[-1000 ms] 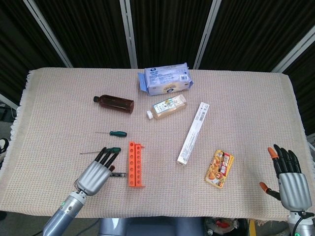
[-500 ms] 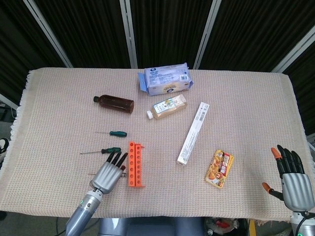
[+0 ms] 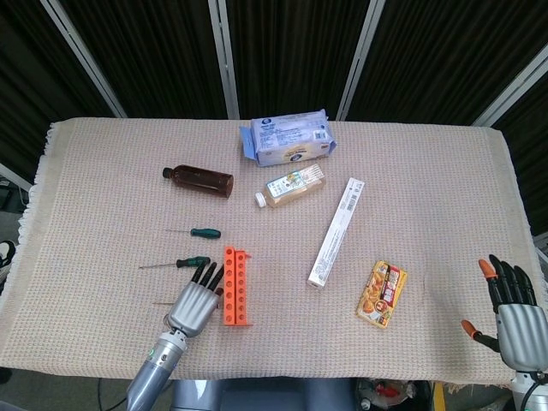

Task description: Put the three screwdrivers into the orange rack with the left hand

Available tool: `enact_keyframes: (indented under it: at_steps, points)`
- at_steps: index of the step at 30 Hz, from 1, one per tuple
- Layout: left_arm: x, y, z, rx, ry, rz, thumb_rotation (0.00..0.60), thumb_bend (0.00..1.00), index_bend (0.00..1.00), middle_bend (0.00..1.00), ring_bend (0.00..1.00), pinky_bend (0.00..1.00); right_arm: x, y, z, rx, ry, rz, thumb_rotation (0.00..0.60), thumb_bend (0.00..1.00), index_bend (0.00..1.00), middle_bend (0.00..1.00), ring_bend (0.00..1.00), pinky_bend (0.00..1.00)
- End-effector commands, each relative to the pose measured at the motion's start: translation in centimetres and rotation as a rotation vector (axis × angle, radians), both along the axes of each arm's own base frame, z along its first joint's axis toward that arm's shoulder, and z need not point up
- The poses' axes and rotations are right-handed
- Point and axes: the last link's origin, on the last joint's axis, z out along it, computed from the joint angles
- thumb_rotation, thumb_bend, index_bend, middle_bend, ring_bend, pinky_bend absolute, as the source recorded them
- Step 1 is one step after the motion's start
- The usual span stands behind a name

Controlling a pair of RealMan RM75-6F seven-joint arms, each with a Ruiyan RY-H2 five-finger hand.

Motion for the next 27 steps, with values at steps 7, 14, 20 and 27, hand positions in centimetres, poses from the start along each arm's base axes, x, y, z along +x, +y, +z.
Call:
enact_keyframes:
  at_steps: [7,14,20,27]
  points:
    - [-0.2,-0.1,-0.3,0.007,0.024,-0.013,0.6,0.23,0.46,0.0,0.0,0.0,-0.5,0.1,0.1,0.002,-0.008,-0.016,0.6,0.0,0.0,0.0,0.0,0.0]
    - [-0.6,0.0,-0.3,0.012,0.04,-0.002,0.6,0.4,0.5,0.0,0.0,0.0,-0.7,0.1,0.0,0.005,-0.011,-0.023,0.6,0.0,0.0,0.0,0.0,0.0]
    - [-1.2,0.0,0.0,0.01,0.061,-0.006,0.6,0.5,0.53,0.0,0.0,0.0,-0.7,0.1,-0.1,0.007,-0.012,-0.025,0.6,0.0,0.0,0.0,0.0,0.0]
    - [-3.7,0.9,2.9,0.07,0.116,-0.034,0.6,0.5,0.54,0.0,0.0,0.0,-0.6,0.0,-0.2,0.009,-0.013,-0.023,0.6,0.0,0.0,0.0,0.0,0.0]
